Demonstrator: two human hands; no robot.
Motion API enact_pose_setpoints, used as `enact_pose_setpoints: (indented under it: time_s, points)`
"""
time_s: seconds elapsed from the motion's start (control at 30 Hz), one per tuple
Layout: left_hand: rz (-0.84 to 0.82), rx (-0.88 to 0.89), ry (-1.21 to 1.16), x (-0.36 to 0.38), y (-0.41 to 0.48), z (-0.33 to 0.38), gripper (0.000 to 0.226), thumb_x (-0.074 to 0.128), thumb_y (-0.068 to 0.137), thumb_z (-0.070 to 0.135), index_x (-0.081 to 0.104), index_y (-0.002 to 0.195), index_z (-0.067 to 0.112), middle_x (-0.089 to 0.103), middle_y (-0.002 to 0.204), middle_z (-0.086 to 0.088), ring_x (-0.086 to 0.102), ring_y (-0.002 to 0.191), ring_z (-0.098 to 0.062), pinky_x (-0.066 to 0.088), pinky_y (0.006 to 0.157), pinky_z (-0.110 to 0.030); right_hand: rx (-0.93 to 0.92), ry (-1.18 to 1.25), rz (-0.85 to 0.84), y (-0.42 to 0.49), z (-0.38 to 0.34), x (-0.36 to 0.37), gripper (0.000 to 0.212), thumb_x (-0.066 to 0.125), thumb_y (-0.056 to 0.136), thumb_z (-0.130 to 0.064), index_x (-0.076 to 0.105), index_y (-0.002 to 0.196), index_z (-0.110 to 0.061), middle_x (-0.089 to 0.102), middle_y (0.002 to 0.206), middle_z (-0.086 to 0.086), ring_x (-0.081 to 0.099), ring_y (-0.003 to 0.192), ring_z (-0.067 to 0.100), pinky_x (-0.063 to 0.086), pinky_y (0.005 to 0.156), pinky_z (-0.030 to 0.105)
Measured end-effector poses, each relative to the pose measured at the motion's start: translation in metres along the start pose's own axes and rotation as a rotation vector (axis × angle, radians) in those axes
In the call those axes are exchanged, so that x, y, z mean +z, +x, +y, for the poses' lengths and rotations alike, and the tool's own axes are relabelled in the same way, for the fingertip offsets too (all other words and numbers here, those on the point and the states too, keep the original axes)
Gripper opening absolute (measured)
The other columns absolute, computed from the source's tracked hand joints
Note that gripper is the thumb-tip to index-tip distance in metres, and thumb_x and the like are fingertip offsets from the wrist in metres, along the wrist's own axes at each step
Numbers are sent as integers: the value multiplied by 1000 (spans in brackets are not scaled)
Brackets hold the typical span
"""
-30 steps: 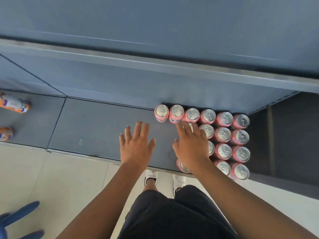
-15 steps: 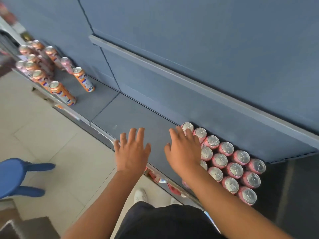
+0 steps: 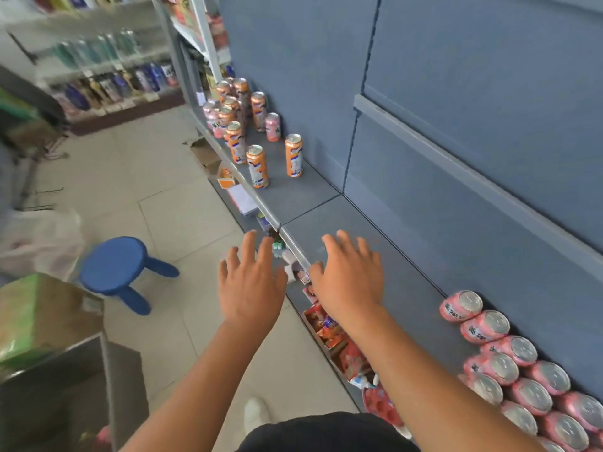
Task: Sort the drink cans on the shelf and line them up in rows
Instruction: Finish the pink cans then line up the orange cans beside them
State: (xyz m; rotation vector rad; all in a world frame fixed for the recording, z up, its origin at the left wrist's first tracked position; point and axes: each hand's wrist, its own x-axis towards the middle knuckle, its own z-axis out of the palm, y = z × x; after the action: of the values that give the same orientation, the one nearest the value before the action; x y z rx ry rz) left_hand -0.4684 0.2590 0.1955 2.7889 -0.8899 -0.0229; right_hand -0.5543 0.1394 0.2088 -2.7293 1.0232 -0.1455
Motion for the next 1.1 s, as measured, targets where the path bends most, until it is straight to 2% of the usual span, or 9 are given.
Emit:
enact_pose_setpoints:
  time_s: [0.2,0.3,0.43,0.5,0.67,0.77,0.9,1.1]
  points:
    - [-13,-92,62,-19,17,-115,47,47,98,40,37,142,24,29,156,-3,38,136,-34,33,109,-45,-92,13,-13,21,-116,31,36,48,91,-30,52,125,-22,52,130,-2,46,110,26,34,82,38]
    - [-13,-132,64,-30,27,-160,48,44,99,42,33,143,25,26,157,-1,35,137,-32,32,112,-45,-128,25,-47,33,-168,45,37,48,90,-30,52,125,-21,52,131,-1,47,113,26,37,86,39]
    - [26,-194,66,-41,36,-210,48,48,98,43,40,141,23,33,154,-2,39,133,-32,35,110,-45,-189,31,-81,50,-222,57,41,47,92,-31,48,131,-21,49,137,-2,44,120,26,37,93,39]
    - [20,-227,64,-43,45,-229,49,46,98,44,40,142,23,33,155,-1,38,134,-33,34,110,-45,-219,12,-100,63,-242,61,43,46,93,-33,46,135,-21,46,141,-1,42,126,26,36,97,39]
    - [-4,-289,75,-44,77,-264,48,40,100,46,35,143,25,25,157,2,35,137,-32,34,111,-44,-246,11,-73,108,-274,77,40,48,90,-31,51,129,-19,52,131,-2,42,122,26,34,94,39]
    - [-1,-318,91,-43,107,-284,49,43,99,46,37,142,23,29,155,1,36,136,-33,36,109,-46,-239,41,-79,145,-289,89,40,49,89,-29,52,128,-19,55,128,-3,44,118,26,34,93,39]
    - [8,-342,104,-45,168,-302,49,46,98,45,41,141,22,35,152,0,38,135,-35,37,108,-49,-235,59,-58,212,-308,100,30,51,86,-27,53,114,-17,58,116,-1,46,108,28,36,88,40]
    - [15,-365,107,-54,274,-319,48,46,98,43,41,141,23,33,154,-1,37,136,-34,35,109,-48,-283,100,-67,321,-342,102,60,52,87,-26,35,143,-17,55,132,6,48,115,33,39,93,42]
